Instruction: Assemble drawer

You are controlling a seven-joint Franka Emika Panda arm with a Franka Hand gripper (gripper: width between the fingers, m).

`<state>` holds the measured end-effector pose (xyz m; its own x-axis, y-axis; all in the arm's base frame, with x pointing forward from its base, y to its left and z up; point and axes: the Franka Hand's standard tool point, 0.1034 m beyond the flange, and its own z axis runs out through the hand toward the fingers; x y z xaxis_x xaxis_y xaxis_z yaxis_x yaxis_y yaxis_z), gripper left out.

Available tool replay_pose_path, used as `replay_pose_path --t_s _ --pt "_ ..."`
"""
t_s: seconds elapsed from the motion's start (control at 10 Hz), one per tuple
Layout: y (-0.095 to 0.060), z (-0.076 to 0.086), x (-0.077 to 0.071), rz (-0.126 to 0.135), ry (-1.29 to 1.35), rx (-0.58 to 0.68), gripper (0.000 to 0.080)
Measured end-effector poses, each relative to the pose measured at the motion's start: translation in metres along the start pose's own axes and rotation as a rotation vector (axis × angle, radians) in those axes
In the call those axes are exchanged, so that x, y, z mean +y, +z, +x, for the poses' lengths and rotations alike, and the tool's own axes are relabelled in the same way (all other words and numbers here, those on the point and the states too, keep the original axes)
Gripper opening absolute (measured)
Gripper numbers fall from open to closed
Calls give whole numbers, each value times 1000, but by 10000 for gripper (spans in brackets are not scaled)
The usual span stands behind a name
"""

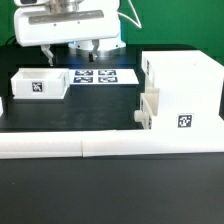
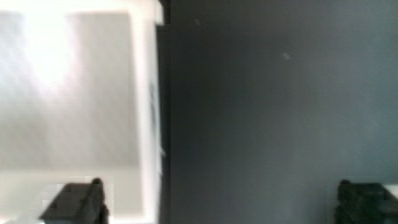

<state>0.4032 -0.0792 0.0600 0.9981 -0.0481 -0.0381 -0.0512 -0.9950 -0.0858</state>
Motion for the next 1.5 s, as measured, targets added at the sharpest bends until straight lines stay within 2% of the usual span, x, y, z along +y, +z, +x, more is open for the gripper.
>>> replay_pose_path --t_s 0.1,0.3,0.6,0.9,1.1,1.2,1.3,1.4,1.5 --pt "4 -6 7 -2 16 -9 649" --pt "15 -10 10 -15 22 4 649" --pt "44 -12 9 -43 4 37 649" --pt "54 -20 10 -59 -13 54 649" --pt "54 -20 11 -63 -14 62 649" --pt "54 -20 11 -63 -14 63 536" --pt "54 -20 11 -63 -14 63 388" --pt "54 -20 11 -63 -14 63 388" --pt "54 -20 11 -63 -14 63 211"
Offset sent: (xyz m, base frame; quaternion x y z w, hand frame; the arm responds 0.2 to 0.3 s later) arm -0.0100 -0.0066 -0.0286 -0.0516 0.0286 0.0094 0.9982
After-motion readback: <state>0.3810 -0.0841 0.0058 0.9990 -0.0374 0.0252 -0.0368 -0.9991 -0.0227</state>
